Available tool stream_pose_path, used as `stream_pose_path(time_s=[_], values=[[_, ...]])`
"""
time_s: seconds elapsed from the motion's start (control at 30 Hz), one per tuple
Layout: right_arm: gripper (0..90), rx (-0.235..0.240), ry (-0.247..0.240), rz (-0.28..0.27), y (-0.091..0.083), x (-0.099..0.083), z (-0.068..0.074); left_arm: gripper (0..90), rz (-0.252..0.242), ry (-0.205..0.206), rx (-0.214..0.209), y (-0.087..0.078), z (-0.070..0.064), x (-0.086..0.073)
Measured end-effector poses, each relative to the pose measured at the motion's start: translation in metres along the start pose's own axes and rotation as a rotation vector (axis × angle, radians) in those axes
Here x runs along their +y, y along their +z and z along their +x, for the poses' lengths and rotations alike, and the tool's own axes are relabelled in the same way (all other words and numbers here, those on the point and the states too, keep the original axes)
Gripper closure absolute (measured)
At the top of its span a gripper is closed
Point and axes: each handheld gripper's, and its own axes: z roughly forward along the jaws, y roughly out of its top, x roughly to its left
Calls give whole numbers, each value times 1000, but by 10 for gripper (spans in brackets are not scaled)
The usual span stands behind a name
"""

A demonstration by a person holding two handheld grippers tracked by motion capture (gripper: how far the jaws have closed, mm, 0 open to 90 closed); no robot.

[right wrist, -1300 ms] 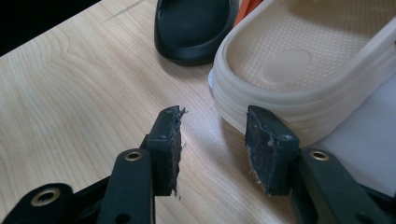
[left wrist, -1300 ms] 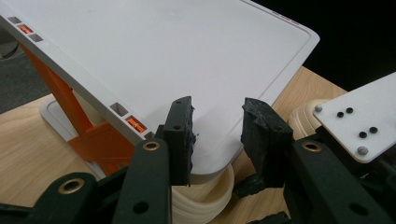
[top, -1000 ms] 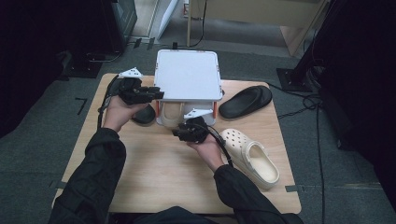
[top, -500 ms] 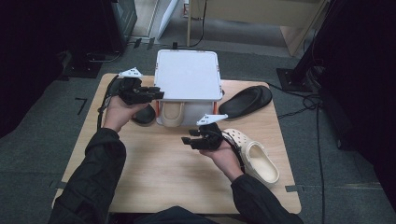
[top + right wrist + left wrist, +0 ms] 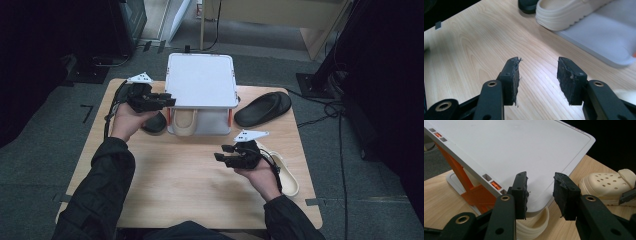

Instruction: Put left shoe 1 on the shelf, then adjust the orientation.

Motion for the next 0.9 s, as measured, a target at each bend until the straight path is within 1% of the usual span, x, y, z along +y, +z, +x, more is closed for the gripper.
stream_pose_path(time_s=[0.1,0.2,0.3,0.33,0.37,0.43,0.47,0.5,0.6,0.73,0.8,0.9], values=[[528,-12,11,-3,-9,-5,-3,644,1,0,-1,0,0,0],[528,-25,3,-2,-16,-9,-7,643,1,1,-3,0,0,0],[531,-35,15,-6,-24,-12,-12,643,-1,0,-7,0,1,0],[536,-44,22,-9,-30,-15,-15,643,0,1,-8,-1,1,0],[536,-44,22,-9,-30,-15,-15,643,1,2,-8,-1,1,0],[555,-52,23,-13,-37,-18,-18,643,2,4,-7,-1,1,0],[572,-69,31,-15,-44,-21,-21,643,2,4,-8,-1,1,0],[572,-69,31,-15,-44,-21,-21,643,3,4,-8,-1,1,0],[602,-83,55,-28,-56,-26,-25,643,1,2,-11,-1,1,0],[640,-104,69,-46,-70,-32,-29,644,4,2,-11,-1,1,0],[638,-115,83,-46,-77,-36,-30,645,3,2,-15,-1,2,0],[624,-144,89,-52,-87,-42,-32,647,-3,-2,-24,0,3,0]])
